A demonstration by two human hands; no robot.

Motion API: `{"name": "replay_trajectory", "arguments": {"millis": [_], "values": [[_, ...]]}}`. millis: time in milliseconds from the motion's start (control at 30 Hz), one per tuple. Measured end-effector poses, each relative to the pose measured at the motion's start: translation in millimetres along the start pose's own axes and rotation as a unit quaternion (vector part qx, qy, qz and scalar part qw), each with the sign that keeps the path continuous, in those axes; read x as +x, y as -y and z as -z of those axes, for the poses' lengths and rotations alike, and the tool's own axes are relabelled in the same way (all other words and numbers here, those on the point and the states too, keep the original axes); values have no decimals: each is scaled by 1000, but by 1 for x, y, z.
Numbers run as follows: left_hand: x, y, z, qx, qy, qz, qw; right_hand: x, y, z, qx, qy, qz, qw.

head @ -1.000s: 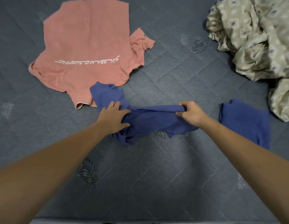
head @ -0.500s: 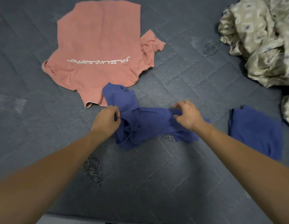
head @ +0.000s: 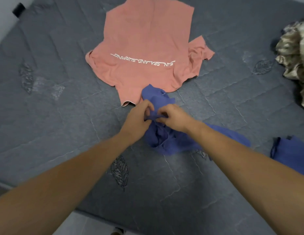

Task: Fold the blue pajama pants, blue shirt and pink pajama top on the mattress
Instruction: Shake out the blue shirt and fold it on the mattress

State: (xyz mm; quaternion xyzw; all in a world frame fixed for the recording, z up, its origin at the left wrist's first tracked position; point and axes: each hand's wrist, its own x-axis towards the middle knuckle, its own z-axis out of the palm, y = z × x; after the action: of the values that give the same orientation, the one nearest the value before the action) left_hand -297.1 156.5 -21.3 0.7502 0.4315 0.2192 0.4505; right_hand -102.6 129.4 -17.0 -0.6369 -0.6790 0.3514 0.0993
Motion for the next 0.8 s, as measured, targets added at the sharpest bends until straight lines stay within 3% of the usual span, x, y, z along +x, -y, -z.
{"name": "replay_trajectory", "arguments": {"millis": [100, 233, 333, 600, 800], "values": [[-6, -2, -4, -55, -22, 52, 997, -2, 7, 19, 43, -55, -12, 997], [-14, -17, -17, -68, 70, 155, 983, -8, 32, 53, 81, -110, 7, 991], [-13, -39, -24, -47, 73, 147, 985, -15, 56, 82, 78, -116, 34, 990], [6, -149, 3, -182, -82, 194, 960, -65, 120, 192, 87, -200, 31, 975], [1, -248, 43, -218, 1, 155, 964, -114, 171, 288, 58, -267, 28, 962]]}}
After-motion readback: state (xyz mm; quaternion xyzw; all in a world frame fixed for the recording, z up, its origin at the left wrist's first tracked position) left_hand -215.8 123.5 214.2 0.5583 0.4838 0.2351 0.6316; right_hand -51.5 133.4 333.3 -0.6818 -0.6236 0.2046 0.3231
